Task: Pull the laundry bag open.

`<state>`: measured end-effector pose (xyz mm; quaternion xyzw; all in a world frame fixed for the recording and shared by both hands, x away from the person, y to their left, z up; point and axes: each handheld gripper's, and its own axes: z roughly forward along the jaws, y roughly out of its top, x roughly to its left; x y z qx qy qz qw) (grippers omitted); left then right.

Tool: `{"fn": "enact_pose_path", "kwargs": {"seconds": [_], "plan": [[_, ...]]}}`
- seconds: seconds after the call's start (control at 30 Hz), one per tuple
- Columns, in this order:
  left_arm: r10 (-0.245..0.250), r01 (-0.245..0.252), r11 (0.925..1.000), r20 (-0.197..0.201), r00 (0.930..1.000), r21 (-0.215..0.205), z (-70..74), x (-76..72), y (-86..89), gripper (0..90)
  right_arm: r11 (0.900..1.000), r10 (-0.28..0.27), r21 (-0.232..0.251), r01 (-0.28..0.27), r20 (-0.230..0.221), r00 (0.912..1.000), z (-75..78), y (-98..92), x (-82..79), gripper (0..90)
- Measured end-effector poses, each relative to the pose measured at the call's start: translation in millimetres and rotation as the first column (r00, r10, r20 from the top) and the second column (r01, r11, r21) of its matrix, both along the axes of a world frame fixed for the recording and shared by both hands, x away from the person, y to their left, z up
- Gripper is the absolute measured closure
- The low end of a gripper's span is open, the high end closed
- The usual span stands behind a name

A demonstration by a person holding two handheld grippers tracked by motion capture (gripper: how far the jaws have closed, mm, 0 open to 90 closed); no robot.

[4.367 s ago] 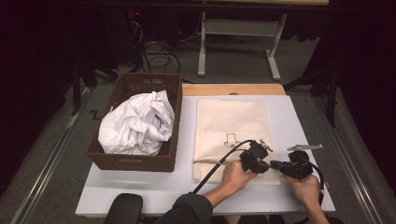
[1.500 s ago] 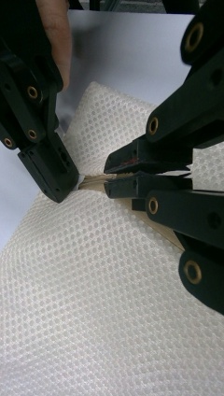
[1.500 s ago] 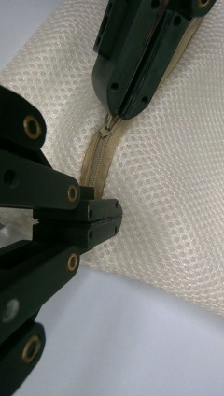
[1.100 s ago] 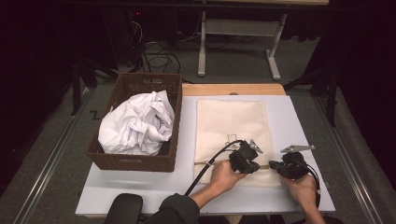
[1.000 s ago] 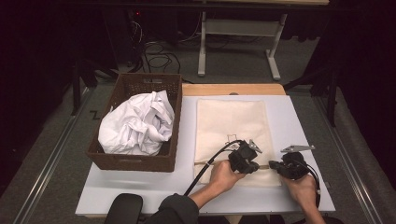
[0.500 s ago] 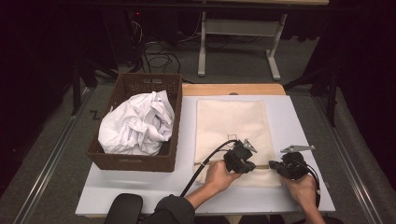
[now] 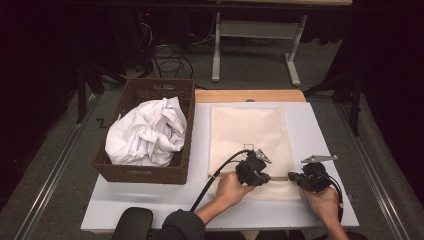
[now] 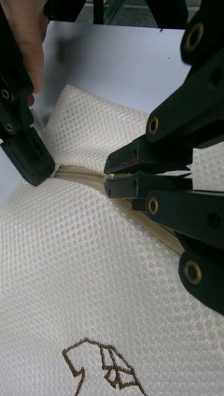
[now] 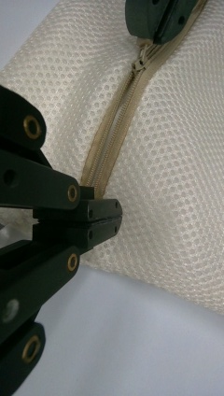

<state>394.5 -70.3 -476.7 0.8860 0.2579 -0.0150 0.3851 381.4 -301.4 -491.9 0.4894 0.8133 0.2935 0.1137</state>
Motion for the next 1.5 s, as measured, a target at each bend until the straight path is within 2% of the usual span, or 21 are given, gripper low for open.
{"fn": "enact_pose_path", "kwargs": {"seconds": [0.57, 1.07, 1.13, 1.23, 1.33, 1.5], "plan": [[-0.001, 0.001, 1.0000, -0.003, 1.0000, -0.006, 1.6, -0.3, 1.7, 86.3, 1.000, -0.019, 0.017, 0.019, 0.002, 0.9998, -0.6, -0.7, -1.0, 90.0], [0.001, -0.001, 0.9999, -0.002, 1.0000, -0.015, 7.0, -1.6, 8.7, 86.4, 1.000, -0.007, -0.004, 0.007, 0.031, 0.9995, -1.6, 0.8, -3.4, 90.0], [0.002, -0.002, 0.9997, 0.000, 1.0000, -0.026, 8.9, -1.7, 11.9, 89.8, 1.000, -0.008, -0.007, 0.009, 0.028, 0.9996, -1.5, 1.4, -3.5, 90.0], [0.011, -0.011, 0.9993, 0.001, 0.9999, -0.036, 13.0, -1.1, 18.1, 89.8, 1.000, -0.011, -0.012, 0.012, 0.027, 0.9996, -1.4, 2.0, -3.4, 90.0], [0.025, -0.025, 0.9993, 0.002, 0.9997, -0.028, 13.7, -0.4, 21.7, 89.8, 1.000, -0.014, -0.011, 0.014, 0.024, 0.9996, -1.3, 2.2, -3.3, 90.0], [0.031, -0.031, 0.9995, 0.005, 0.9995, 0.000, 8.1, 0.8, 16.4, 89.3, 1.000, -0.015, -0.009, 0.015, 0.023, 0.9996, -1.3, 2.1, -3.4, 90.0]]}}
